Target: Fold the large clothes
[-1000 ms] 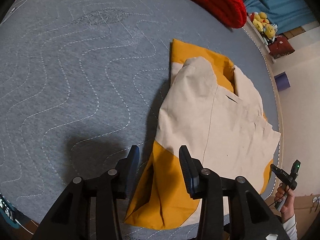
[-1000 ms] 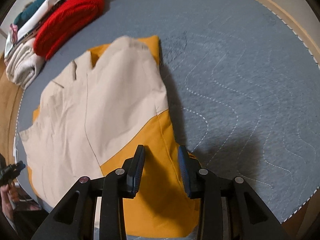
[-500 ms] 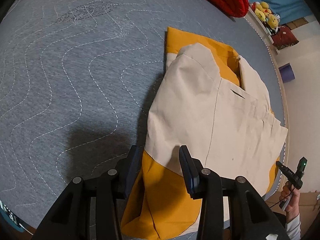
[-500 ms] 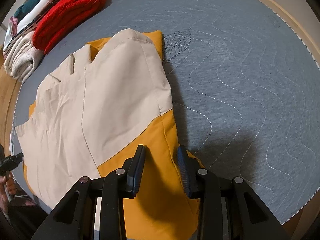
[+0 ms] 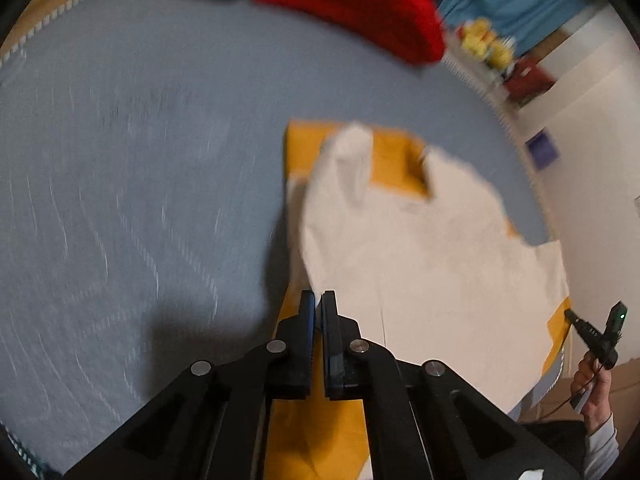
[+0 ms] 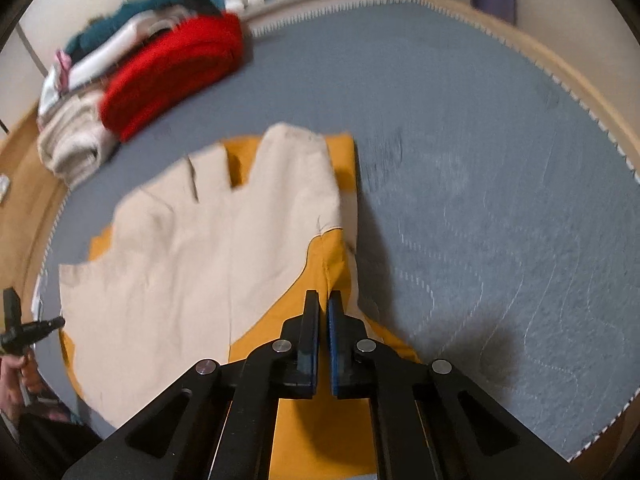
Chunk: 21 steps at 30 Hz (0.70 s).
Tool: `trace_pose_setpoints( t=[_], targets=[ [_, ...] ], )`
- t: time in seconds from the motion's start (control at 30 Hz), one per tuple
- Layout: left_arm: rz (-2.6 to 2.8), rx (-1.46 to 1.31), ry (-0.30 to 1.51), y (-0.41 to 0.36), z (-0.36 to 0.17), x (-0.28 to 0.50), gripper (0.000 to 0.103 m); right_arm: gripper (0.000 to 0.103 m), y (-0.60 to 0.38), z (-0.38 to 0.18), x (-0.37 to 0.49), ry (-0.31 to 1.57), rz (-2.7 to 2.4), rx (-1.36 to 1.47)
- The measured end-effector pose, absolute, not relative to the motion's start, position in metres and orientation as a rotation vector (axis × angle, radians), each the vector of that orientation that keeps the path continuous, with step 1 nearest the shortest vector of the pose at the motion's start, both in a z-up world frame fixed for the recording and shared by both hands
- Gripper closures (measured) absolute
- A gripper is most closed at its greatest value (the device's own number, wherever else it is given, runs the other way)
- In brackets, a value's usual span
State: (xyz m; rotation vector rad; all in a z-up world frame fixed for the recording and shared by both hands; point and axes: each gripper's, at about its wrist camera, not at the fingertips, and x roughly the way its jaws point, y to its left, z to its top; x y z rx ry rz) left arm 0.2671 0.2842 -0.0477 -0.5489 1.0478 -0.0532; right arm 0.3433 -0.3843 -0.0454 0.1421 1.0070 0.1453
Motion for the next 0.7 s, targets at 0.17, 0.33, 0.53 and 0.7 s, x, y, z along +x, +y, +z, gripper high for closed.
trace_pose_setpoints(
  t=[0.17, 0.33, 0.53, 0.7],
  targets=[
    [0.046, -0.506, 0.912, 0.290, -0.024, 0.269, 0.103, 0.099, -0.379, -0.019, 0.343, 0.861, 0.134, 0.153],
    [0.106, -0.482, 0.860, 0.296, -0.021, 0.284, 0.103, 0.100, -0.367, -0.016, 0.360, 0.808, 0.072, 0.112],
    [0.002, -0.623, 1.146, 0.294, -0.090, 0.323, 0.087, 0.099, -0.360, -0.070, 0.403, 1.028, 0.000, 0.032],
    [0.053, -0.584, 1.202, 0.293, -0.111, 0.335, 0.052, 0.079, -0.372, -0.092, 0.417, 1.155, 0.009, 0.161]
  ],
)
